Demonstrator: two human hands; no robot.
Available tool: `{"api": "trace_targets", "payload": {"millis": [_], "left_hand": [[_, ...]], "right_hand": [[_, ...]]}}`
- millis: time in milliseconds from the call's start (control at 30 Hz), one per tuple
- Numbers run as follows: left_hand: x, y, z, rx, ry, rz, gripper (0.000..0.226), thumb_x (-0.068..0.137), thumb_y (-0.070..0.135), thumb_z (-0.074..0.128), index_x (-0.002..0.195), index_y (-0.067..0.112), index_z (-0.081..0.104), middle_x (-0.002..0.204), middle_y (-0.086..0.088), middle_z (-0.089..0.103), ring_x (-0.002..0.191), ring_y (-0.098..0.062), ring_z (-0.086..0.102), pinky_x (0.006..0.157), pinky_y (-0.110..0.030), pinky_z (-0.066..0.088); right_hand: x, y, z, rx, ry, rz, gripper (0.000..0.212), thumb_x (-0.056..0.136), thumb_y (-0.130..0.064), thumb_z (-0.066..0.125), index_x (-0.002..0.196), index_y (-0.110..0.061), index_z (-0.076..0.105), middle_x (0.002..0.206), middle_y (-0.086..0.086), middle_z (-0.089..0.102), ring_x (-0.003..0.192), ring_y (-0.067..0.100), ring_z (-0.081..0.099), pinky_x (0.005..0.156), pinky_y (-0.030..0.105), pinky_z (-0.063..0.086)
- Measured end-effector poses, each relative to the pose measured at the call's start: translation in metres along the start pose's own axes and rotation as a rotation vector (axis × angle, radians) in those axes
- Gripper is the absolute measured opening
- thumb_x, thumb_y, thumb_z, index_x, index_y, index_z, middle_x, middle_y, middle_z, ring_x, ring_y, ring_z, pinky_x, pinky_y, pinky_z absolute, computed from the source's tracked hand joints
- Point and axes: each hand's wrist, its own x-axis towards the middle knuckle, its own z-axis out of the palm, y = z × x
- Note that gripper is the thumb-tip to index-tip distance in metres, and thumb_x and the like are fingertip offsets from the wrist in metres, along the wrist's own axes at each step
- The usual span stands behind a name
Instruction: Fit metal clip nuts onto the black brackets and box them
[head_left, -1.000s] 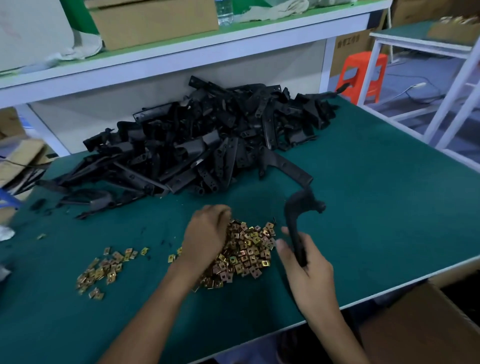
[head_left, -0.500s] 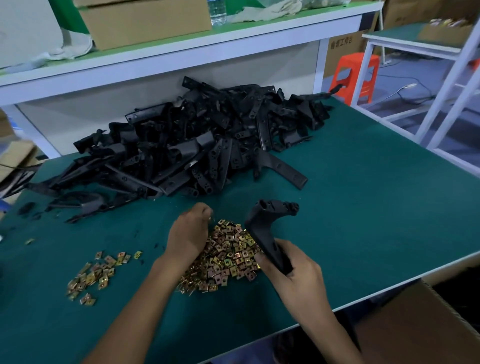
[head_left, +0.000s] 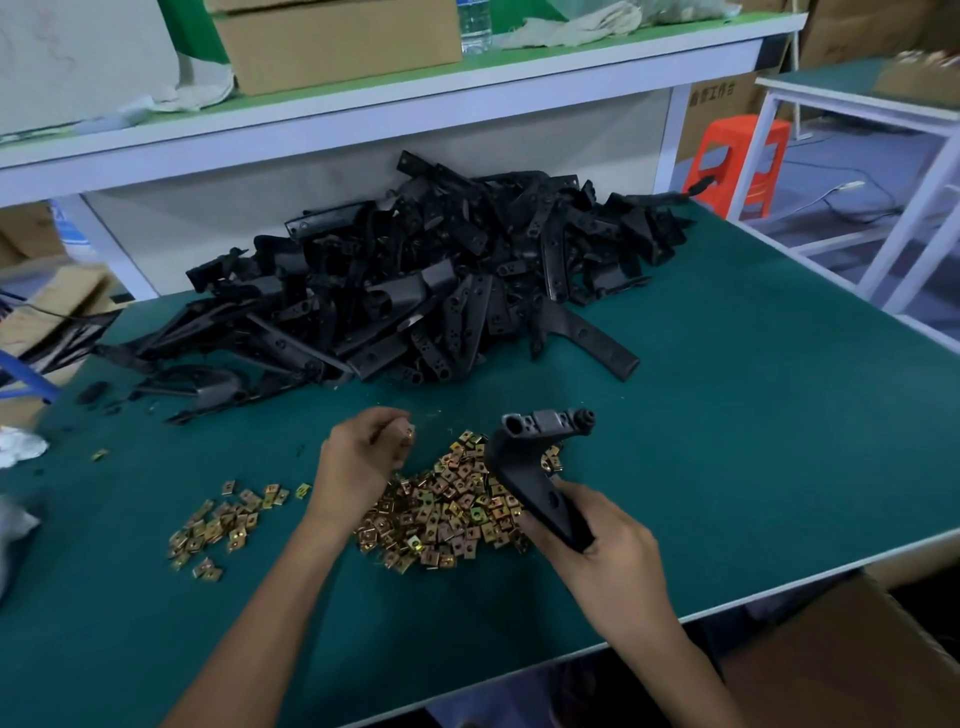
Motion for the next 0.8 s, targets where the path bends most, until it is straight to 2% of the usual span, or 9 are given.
{"api": "trace_targets", "payload": {"millis": [133,233,333,433,533,667,733,800], "left_hand": [[0.001,-0.003,-0.004,-0.018,-0.008,-0.027,0.010,0.100,0.023,0.063,0.098,0.030,0.069,0.090,-0.003,0.075,0.074,-0.015,0.070,0.073,-0.036,0.061],[-0.001,-0.002,-0.004,-0.006,-0.011,-0.051,0.016,0.101,0.028,0.060,0.090,0.030,0.071,0.079,-0.002,0.071,0.066,-0.014,0.062,0.070,-0.039,0.055],[-0.010,0.005,-0.002,-0.135,-0.065,-0.147,0.017,0.100,0.026,0.061,0.091,0.023,0.075,0.073,0.001,0.066,0.070,-0.012,0.059,0.071,-0.033,0.051],[-0.026,0.017,0.004,-0.234,-0.177,-0.223,0.011,0.098,0.019,0.065,0.097,0.021,0.076,0.090,-0.002,0.076,0.083,-0.015,0.069,0.078,-0.028,0.058],[-0.049,0.030,0.017,-0.278,-0.283,-0.181,0.015,0.096,0.007,0.066,0.098,0.018,0.076,0.089,-0.001,0.077,0.081,-0.010,0.070,0.074,-0.023,0.058],[-0.066,0.044,0.031,-0.208,-0.341,-0.042,0.020,0.094,0.002,0.066,0.098,0.020,0.073,0.086,0.004,0.077,0.079,-0.006,0.068,0.075,-0.021,0.053],[-0.068,0.049,0.032,-0.165,-0.342,0.028,0.022,0.093,0.001,0.065,0.099,0.021,0.073,0.090,0.007,0.077,0.086,-0.005,0.070,0.078,-0.017,0.052],[-0.068,0.051,0.033,-0.151,-0.318,0.049,0.020,0.094,0.003,0.065,0.099,0.021,0.072,0.091,0.008,0.077,0.088,-0.009,0.071,0.078,-0.018,0.052]], "right_hand": [[-0.001,0.001,0.001,-0.032,-0.010,-0.025,0.050,0.080,-0.070,0.062,0.116,-0.036,0.067,0.094,-0.015,0.071,0.088,0.012,0.069,0.072,0.042,0.058],[-0.001,0.002,0.002,-0.041,-0.004,-0.034,0.049,0.080,-0.070,0.062,0.115,-0.037,0.065,0.094,-0.017,0.071,0.088,0.011,0.068,0.071,0.041,0.057],[0.001,0.003,0.001,-0.011,-0.003,-0.006,0.040,0.082,-0.068,0.059,0.107,-0.037,0.065,0.083,-0.020,0.066,0.074,0.005,0.062,0.063,0.035,0.052],[0.003,0.002,0.000,0.032,-0.033,0.036,0.019,0.089,-0.053,0.062,0.100,-0.038,0.058,0.069,-0.022,0.058,0.058,0.005,0.050,0.052,0.026,0.038],[0.008,-0.004,0.001,0.090,-0.090,0.063,0.009,0.095,-0.038,0.067,0.094,-0.039,0.058,0.063,-0.019,0.056,0.054,0.006,0.046,0.049,0.019,0.032],[0.016,-0.018,0.009,0.120,-0.184,0.063,0.014,0.093,-0.039,0.070,0.085,-0.047,0.061,0.065,-0.018,0.057,0.057,0.006,0.048,0.051,0.018,0.036],[0.018,-0.022,0.012,0.107,-0.199,0.070,0.007,0.091,-0.041,0.071,0.091,-0.040,0.063,0.068,-0.018,0.059,0.060,0.006,0.050,0.054,0.020,0.038],[0.019,-0.023,0.014,0.129,-0.188,0.076,0.009,0.090,-0.042,0.069,0.092,-0.035,0.064,0.068,-0.014,0.060,0.059,0.007,0.050,0.054,0.021,0.038]]}}
